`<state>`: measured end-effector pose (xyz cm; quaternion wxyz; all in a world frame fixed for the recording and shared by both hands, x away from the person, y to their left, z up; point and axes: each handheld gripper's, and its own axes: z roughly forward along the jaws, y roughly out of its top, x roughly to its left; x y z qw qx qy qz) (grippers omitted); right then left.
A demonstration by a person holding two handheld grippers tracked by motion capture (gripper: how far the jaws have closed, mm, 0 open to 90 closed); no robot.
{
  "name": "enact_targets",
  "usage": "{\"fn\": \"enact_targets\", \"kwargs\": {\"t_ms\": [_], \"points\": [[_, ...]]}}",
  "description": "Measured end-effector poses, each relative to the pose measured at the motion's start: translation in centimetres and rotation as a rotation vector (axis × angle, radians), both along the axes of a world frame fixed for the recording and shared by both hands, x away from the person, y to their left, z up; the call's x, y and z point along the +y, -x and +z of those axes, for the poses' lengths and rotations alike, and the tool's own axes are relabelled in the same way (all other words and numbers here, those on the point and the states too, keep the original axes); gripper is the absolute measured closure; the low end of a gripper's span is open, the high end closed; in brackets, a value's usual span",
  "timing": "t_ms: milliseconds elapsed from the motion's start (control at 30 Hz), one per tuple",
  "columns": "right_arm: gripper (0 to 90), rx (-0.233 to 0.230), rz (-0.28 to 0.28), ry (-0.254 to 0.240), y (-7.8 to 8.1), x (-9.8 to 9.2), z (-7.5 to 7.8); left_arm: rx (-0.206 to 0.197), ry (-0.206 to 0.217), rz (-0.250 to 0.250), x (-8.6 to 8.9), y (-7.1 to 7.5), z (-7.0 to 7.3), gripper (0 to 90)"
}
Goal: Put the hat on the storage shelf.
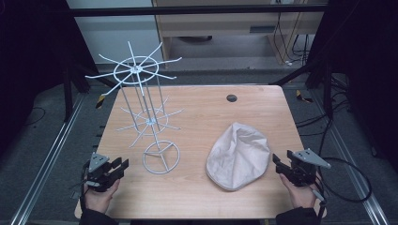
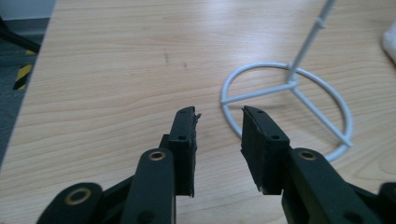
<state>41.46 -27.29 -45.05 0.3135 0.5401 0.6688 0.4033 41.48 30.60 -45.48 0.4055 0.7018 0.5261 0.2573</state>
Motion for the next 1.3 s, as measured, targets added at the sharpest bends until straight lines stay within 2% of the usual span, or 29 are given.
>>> {"fn": "enact_targets", "kwargs": {"t_ms": [33,67,100,133,167,267,300,400,467,533,600,667,833,1067,1300], "points": [[44.9,0.000,0.000,0.000,0.0,0.0,0.0,0.000,0.000,0.000,0.0,0.0,0.0,66.8],[50.3,0.003,0.027,-0.007,0.3,0.4,0.3,0.000,0.001,-0.009,-0.2,0.1,0.0,67.9],[50.3,0.003,0.027,-0.007,0.3,0.4,0.3,0.002,0.004,-0.017,-0.4,0.1,0.0,67.9],[56.2,0.004,0.056,-0.010,0.4,0.9,0.5,0.003,0.002,-0.020,-0.6,0.1,0.0,69.5],[56.2,0.004,0.056,-0.010,0.4,0.9,0.5,0.001,0.002,-0.024,-0.7,0.1,0.0,69.5],[65.8,0.004,0.107,-0.013,0.8,2.1,1.2,0.005,0.005,-0.034,-1.0,0.2,0.0,71.9],[65.8,0.004,0.107,-0.013,0.8,2.1,1.2,0.010,0.011,-0.038,-1.0,0.3,0.0,71.9],[73.7,0.016,0.170,-0.026,1.0,3.6,2.0,0.007,0.017,-0.048,-0.9,0.3,0.0,73.8],[74.9,0.019,0.182,-0.027,1.1,3.9,2.2,0.005,0.023,-0.048,-0.9,0.3,0.0,73.8],[78.2,0.033,0.233,-0.024,1.1,5.2,2.6,0.010,0.022,-0.049,-0.9,0.2,-0.1,73.9],[79.4,0.035,0.245,-0.022,1.1,5.5,2.6,0.010,0.024,-0.051,-0.9,0.2,-0.1,73.9],[82.5,0.038,0.279,-0.023,1.0,6.4,3.0,0.005,0.019,-0.051,-1.0,0.2,0.0,73.6],[89.1,0.034,0.331,-0.025,0.8,8.3,3.6,0.005,0.014,-0.053,-1.1,0.2,-0.1,73.5],[90.0,0.043,0.388,-0.039,-0.1,10.8,3.9,0.007,0.004,-0.047,-1.0,0.2,-0.1,75.2],[90.0,0.074,0.415,-0.032,-1.5,13.5,3.2,0.006,-0.002,-0.042,-0.9,0.1,0.0,80.0]]}}
